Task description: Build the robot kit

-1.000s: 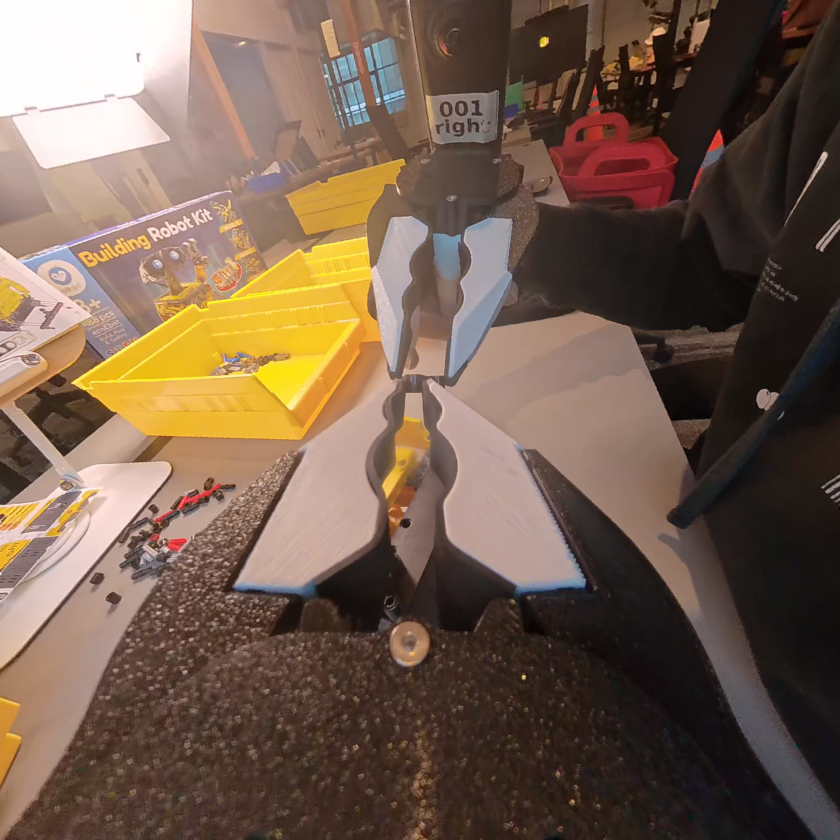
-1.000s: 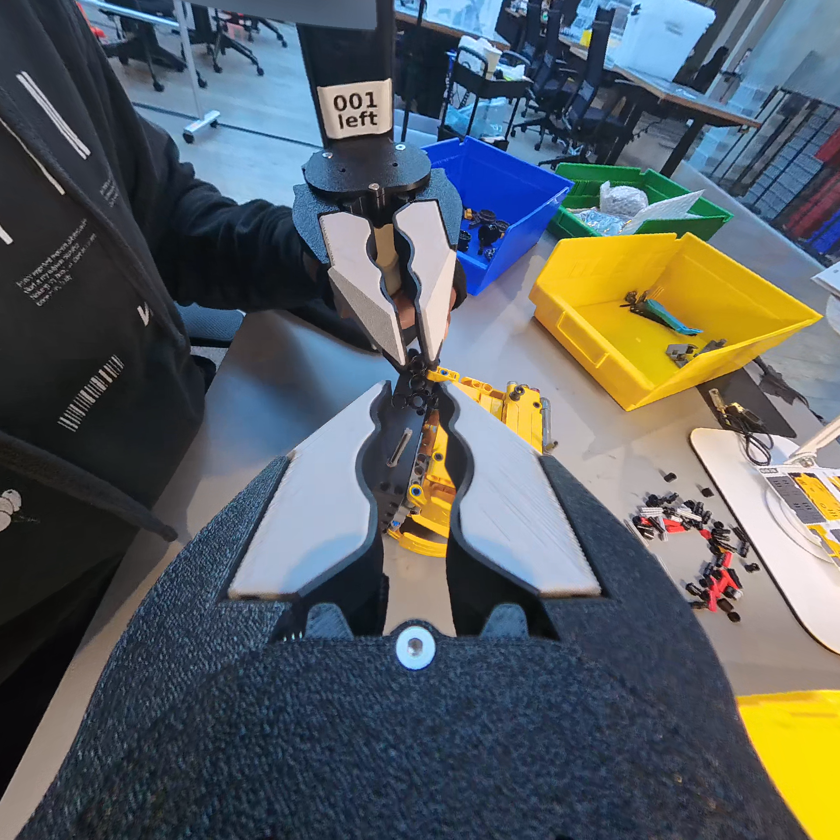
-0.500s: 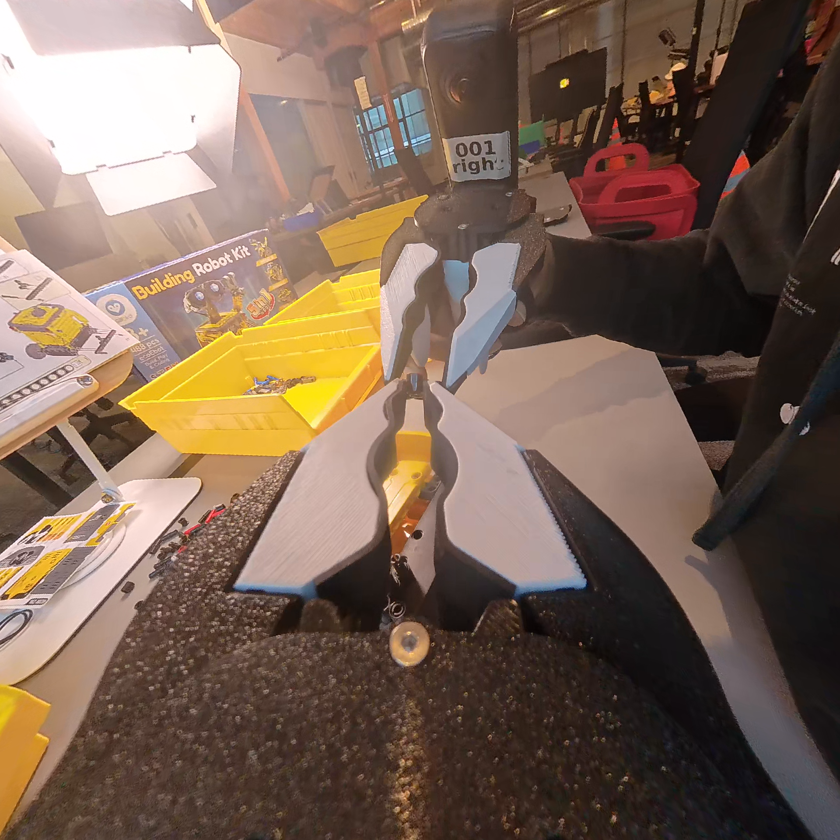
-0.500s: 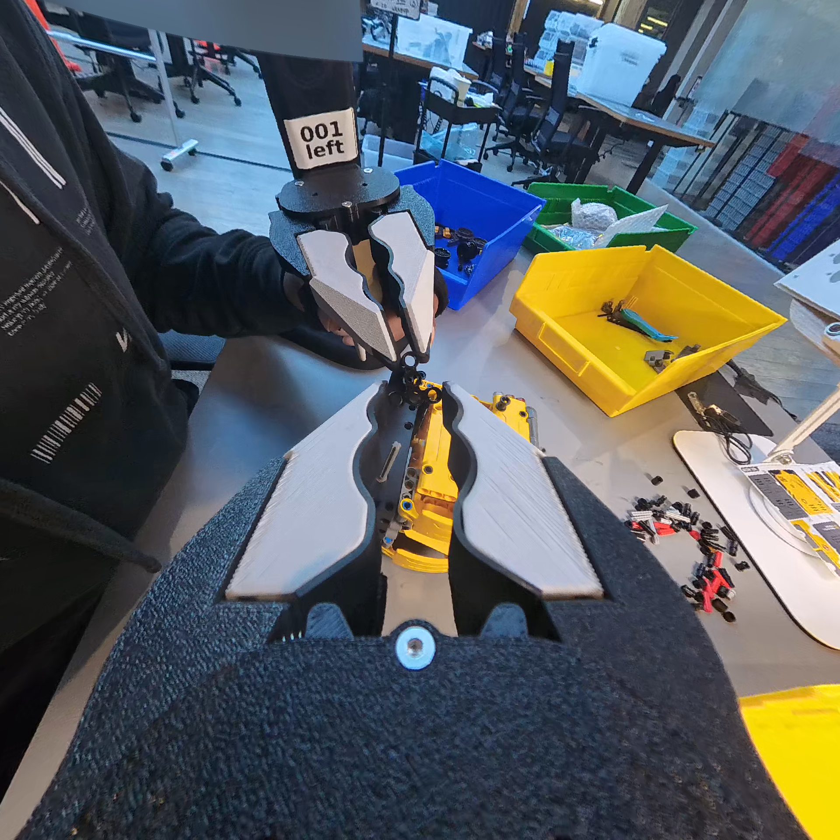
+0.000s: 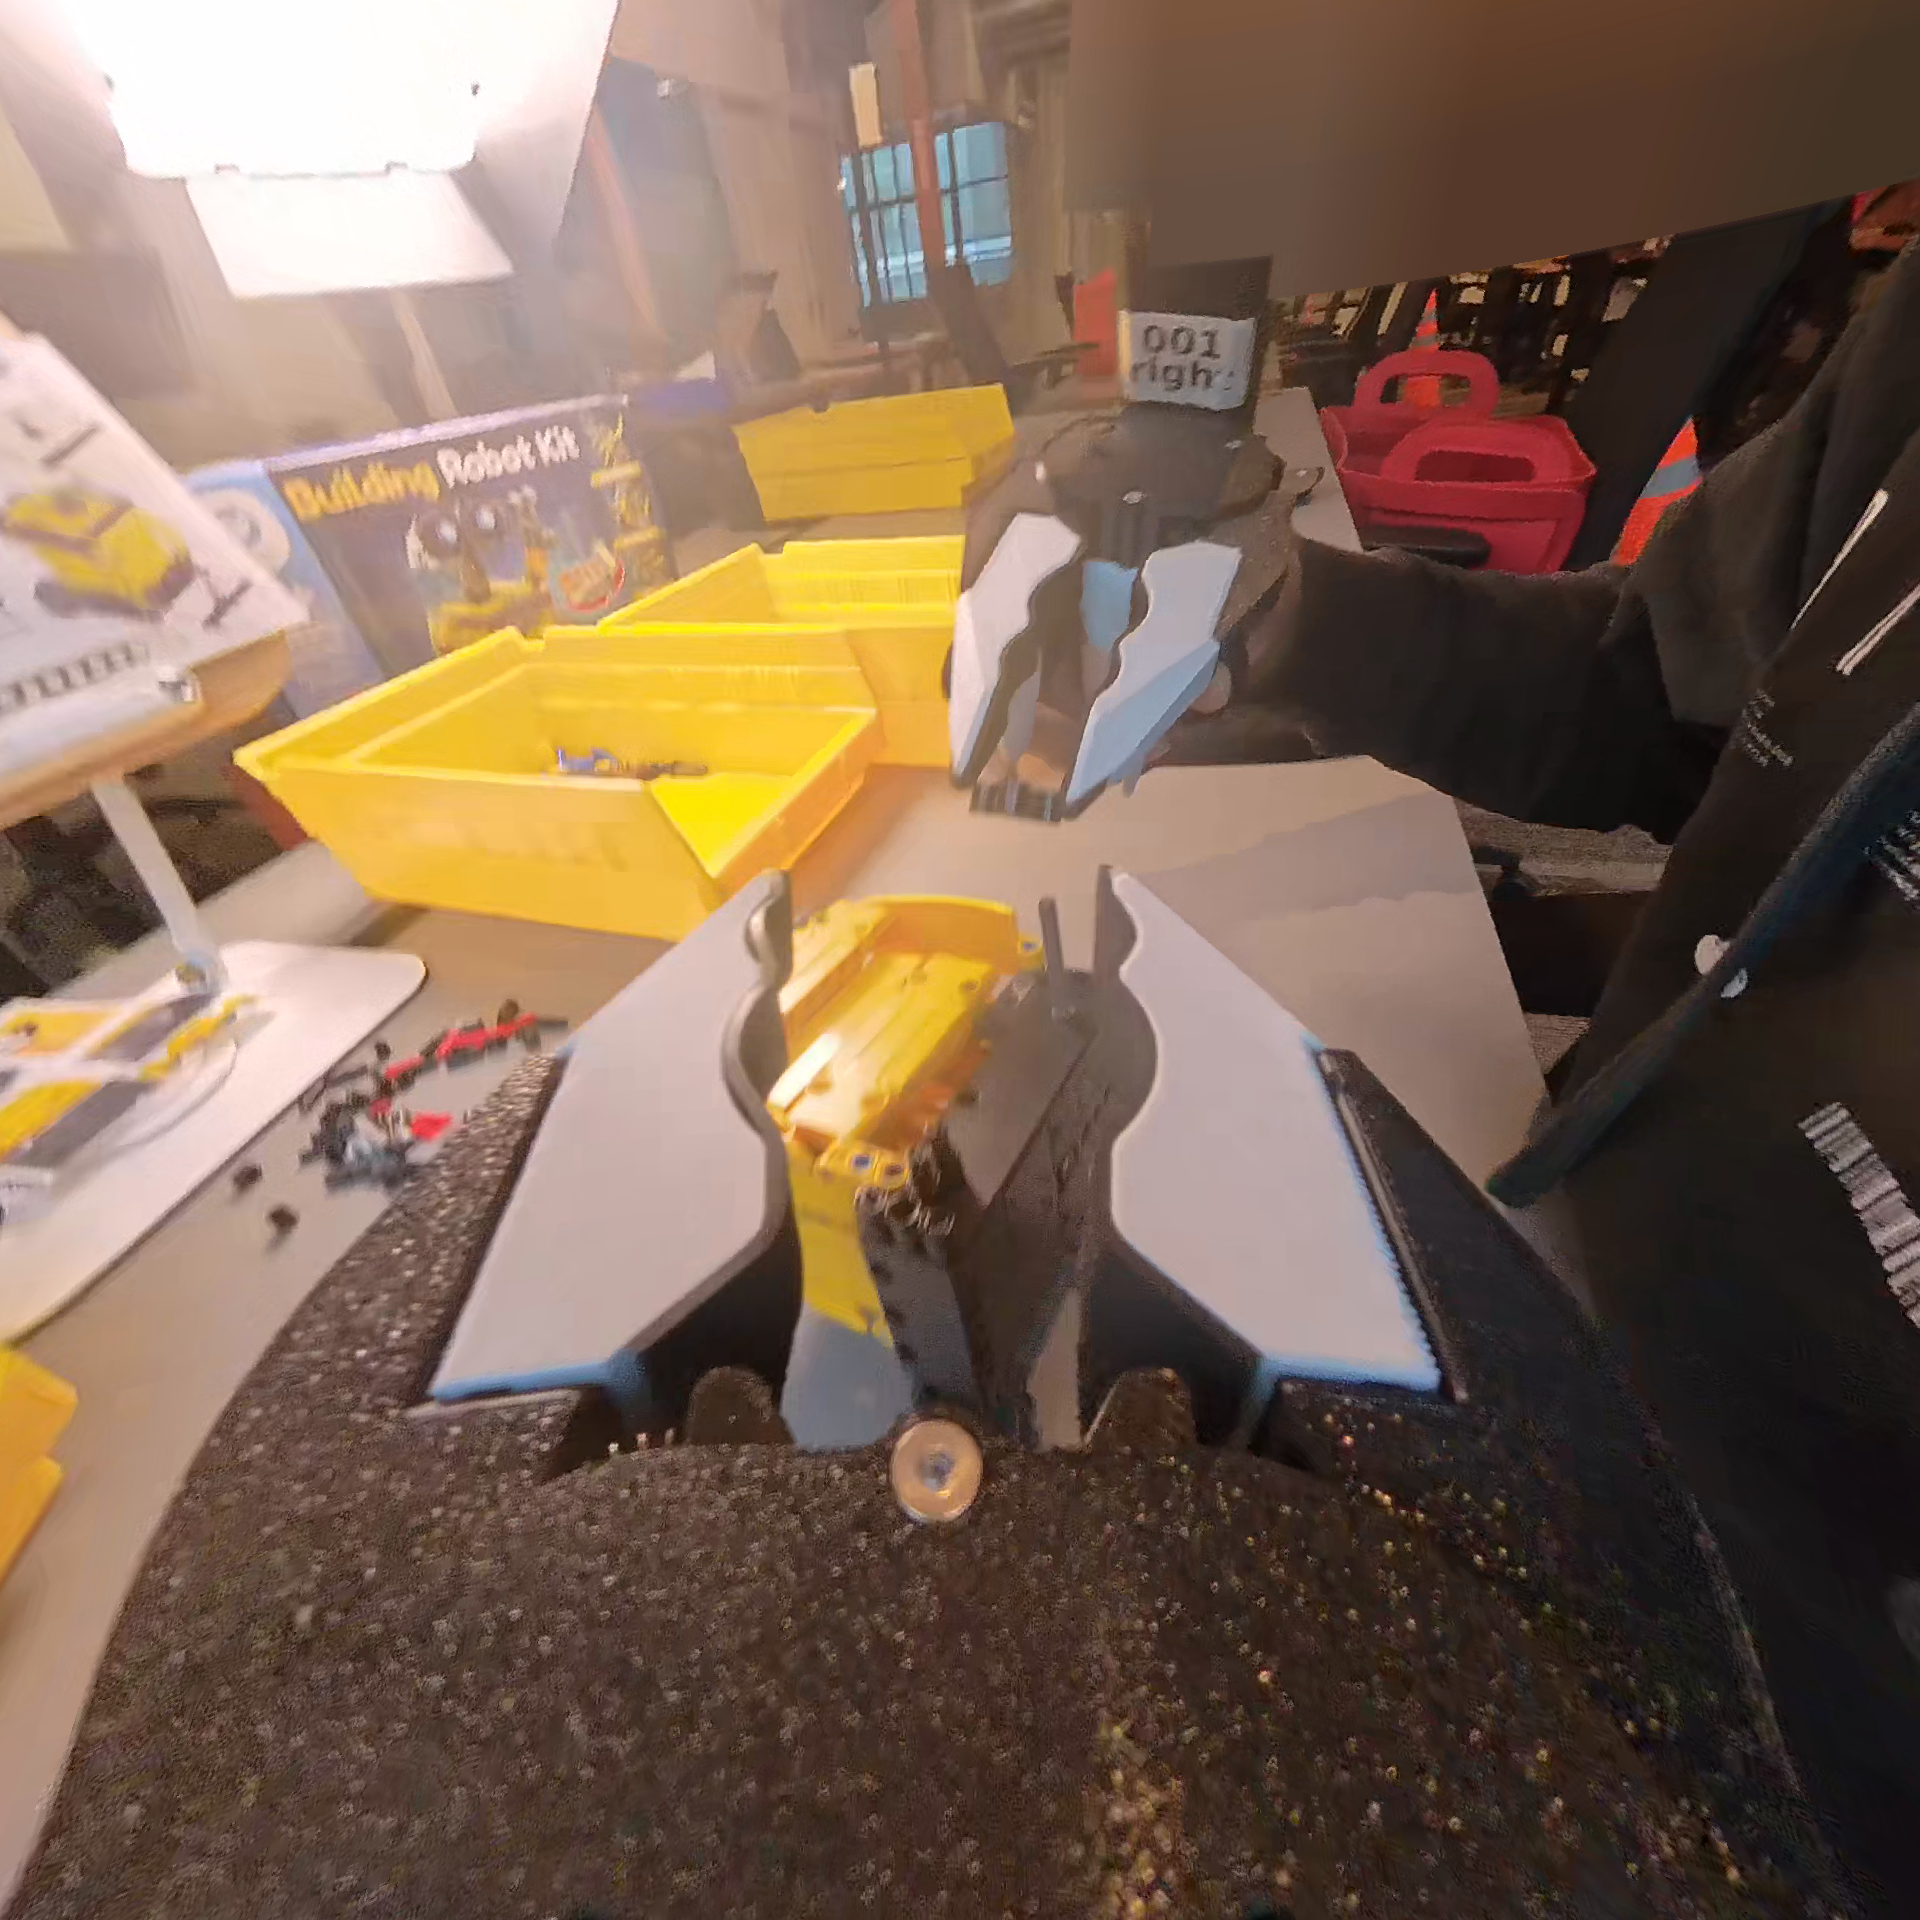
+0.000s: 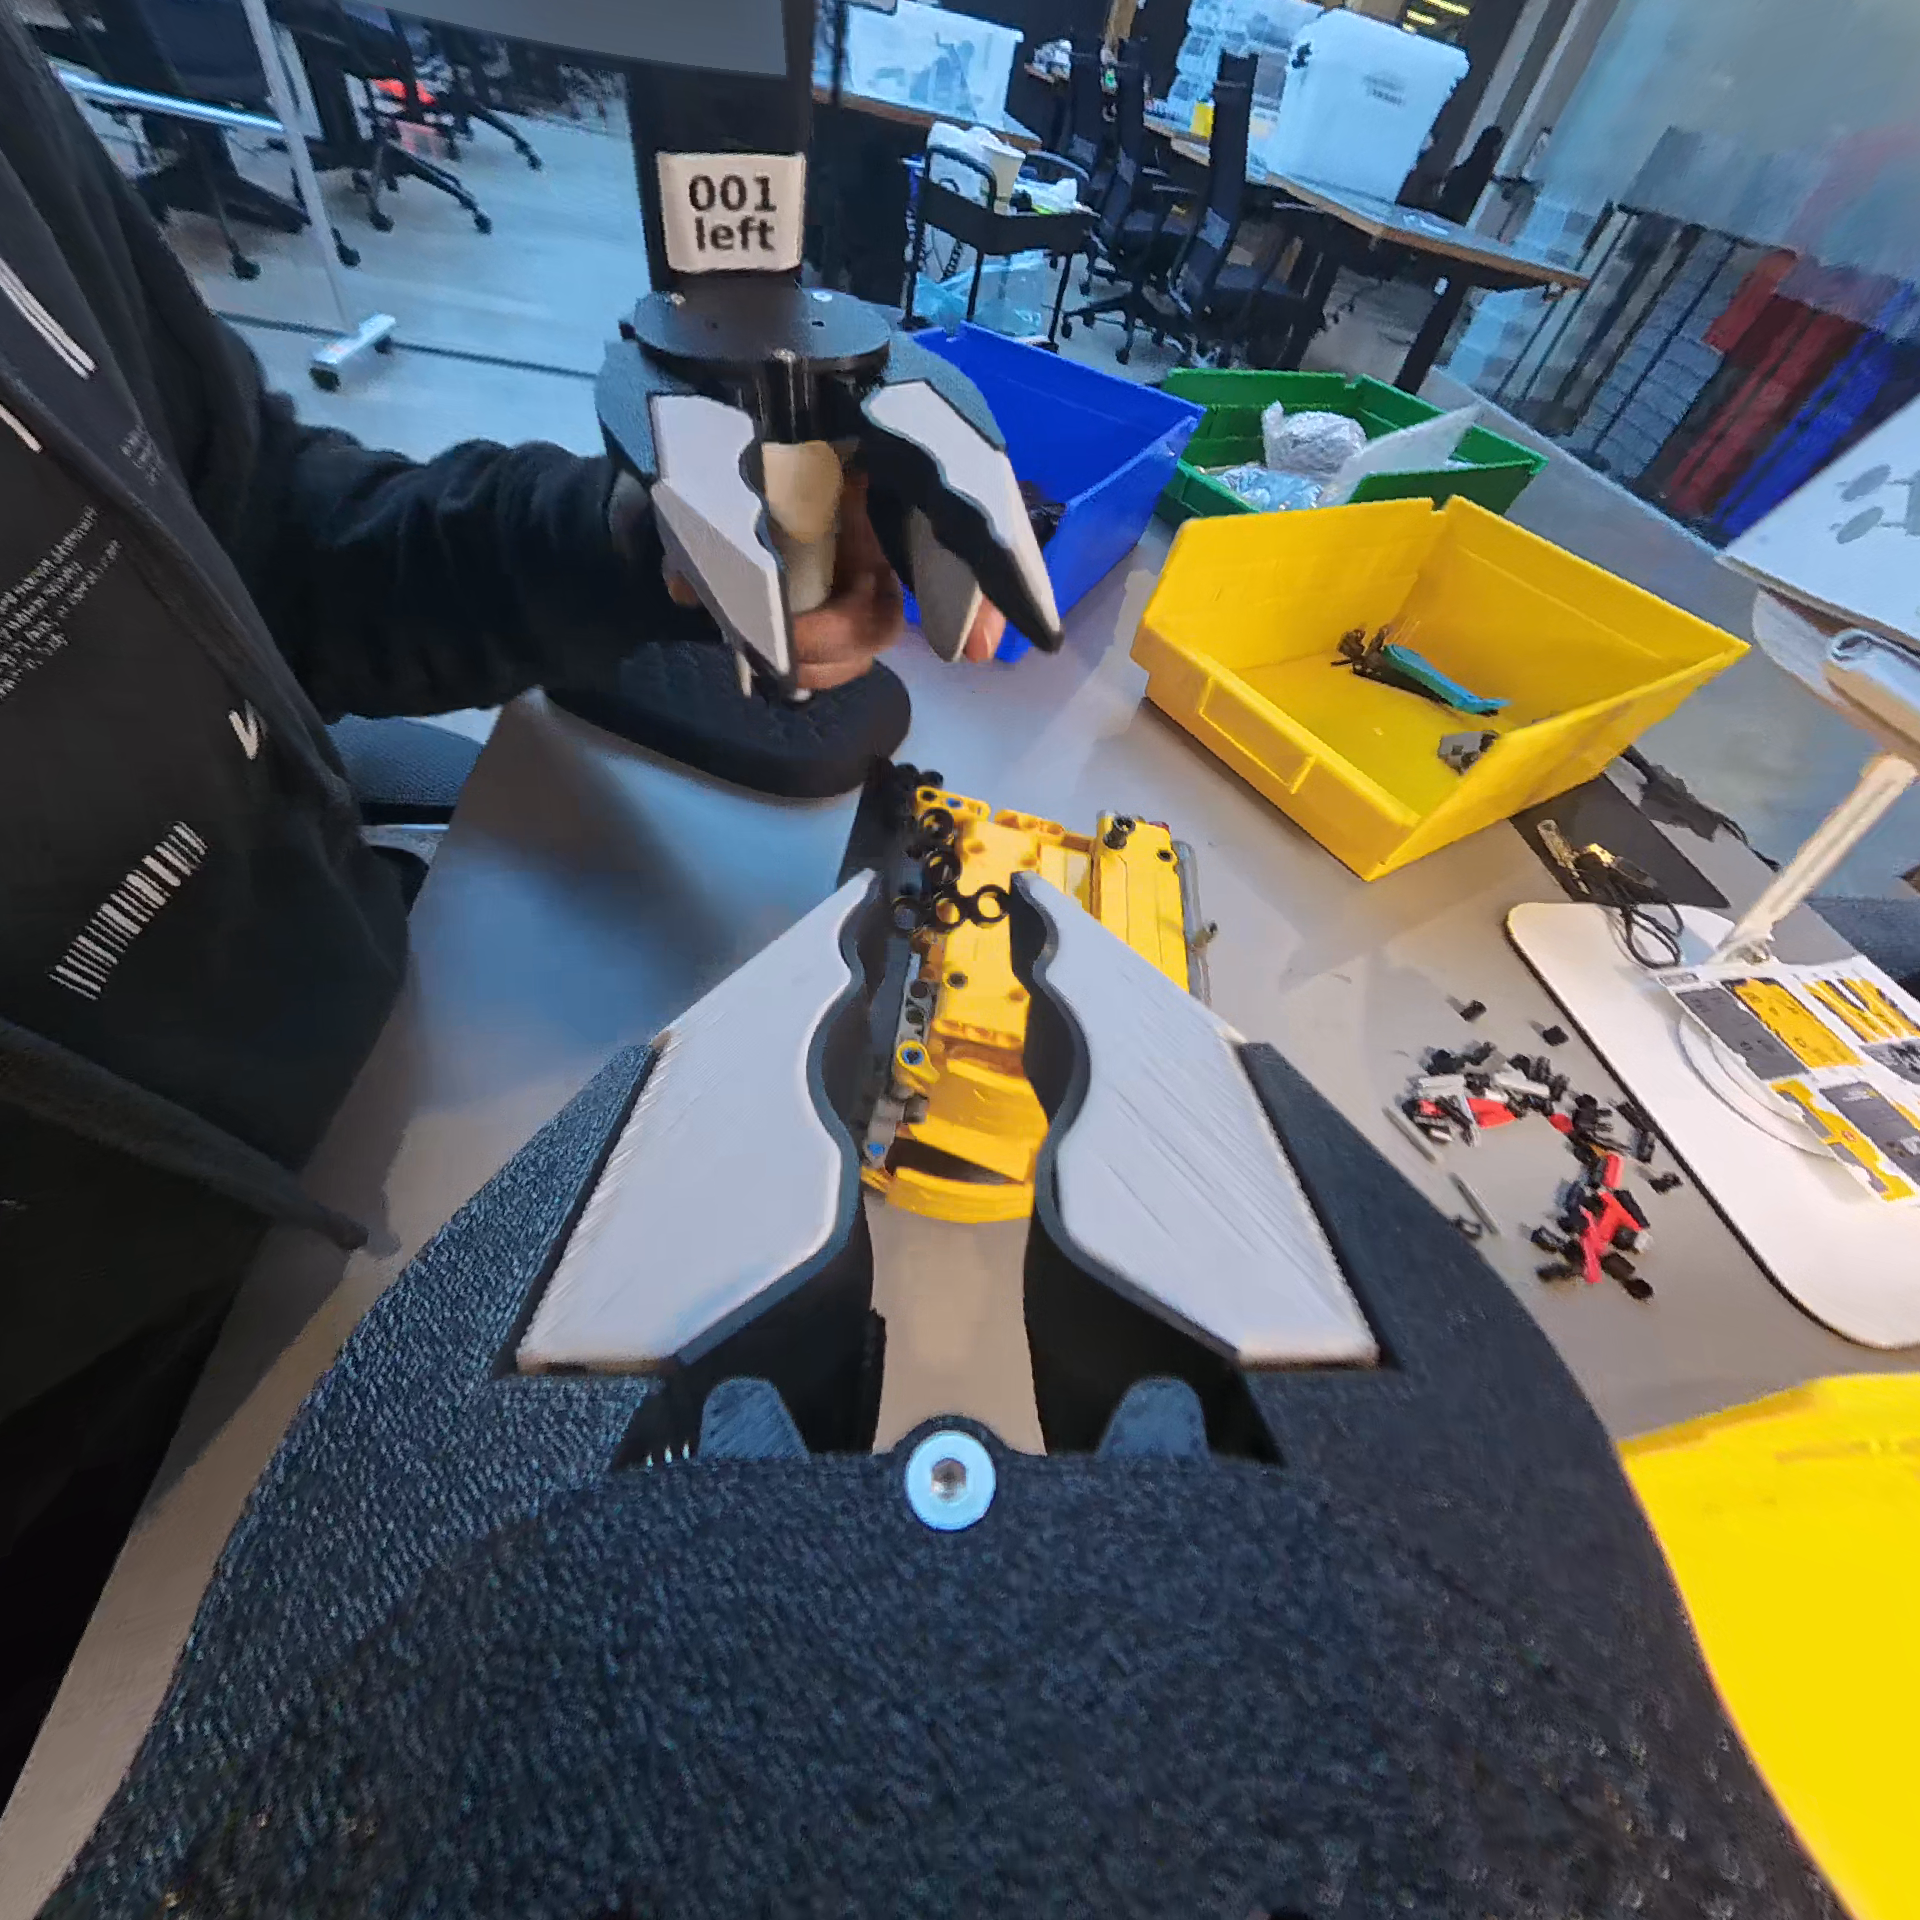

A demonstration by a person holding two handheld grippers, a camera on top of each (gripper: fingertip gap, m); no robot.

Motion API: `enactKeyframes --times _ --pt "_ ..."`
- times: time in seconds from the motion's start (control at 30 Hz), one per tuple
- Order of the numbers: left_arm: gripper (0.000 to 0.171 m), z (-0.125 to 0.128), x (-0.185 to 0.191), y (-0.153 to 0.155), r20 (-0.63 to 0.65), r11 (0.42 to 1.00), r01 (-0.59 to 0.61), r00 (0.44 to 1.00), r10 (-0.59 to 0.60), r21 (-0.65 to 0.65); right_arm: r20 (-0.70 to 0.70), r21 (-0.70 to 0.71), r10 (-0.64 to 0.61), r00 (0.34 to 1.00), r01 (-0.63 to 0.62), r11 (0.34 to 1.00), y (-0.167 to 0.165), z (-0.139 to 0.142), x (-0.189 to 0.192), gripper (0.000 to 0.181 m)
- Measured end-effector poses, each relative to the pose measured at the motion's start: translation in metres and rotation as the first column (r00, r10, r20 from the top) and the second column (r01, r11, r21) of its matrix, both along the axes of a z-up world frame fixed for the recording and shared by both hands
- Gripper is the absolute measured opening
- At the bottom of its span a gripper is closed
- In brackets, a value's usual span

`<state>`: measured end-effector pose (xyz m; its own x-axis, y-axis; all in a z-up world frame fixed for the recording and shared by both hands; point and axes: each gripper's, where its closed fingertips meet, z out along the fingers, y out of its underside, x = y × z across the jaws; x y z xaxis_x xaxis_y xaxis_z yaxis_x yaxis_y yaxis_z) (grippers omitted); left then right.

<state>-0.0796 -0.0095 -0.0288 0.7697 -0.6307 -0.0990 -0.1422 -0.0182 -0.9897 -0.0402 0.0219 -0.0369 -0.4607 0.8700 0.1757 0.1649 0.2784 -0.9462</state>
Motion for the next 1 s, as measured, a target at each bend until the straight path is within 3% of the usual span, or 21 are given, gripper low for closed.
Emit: enactKeyframes --times 0.17,0.33,0.37,0.53,0.8,1.0 --pt "0.080 -0.048 -0.023 -0.011 0.069 0.972 -0.015 0.997 0.032 -0.233 0.016 -0.047 -0.090 0.996 0.090 0.995 0.026 -0.014 0.015 0.023" --pt "0.064 -0.088 -0.017 0.000 -0.058 0.948 -0.145 0.989 0.135 -0.283 0.003 -0.082 -0.133 0.991 0.132 0.988 0.035 -0.018 0.019 0.023" --pt "0.056 -0.089 -0.016 0.002 -0.052 0.946 -0.159 0.987 0.151 -0.282 0.002 -0.083 -0.134 0.991 0.134 0.988 0.036 -0.019 0.019 0.023" --pt "0.045 -0.086 -0.019 0.002 -0.012 0.935 -0.222 0.974 0.228 -0.275 0.008 -0.088 -0.139 0.990 0.139 0.986 0.040 -0.024 0.019 0.023" --pt "0.038 -0.088 -0.027 -0.001 -0.042 0.889 -0.396 0.917 0.398 -0.232 0.016 -0.119 -0.131 0.991 0.132 0.984 0.041 -0.034 0.015 0.023" --pt "0.038 -0.089 -0.026 -0.002 -0.033 0.866 -0.441 0.894 0.446 -0.236 0.041 -0.119 -0.104 0.994 0.108 0.987 0.039 -0.040 0.013 0.023"
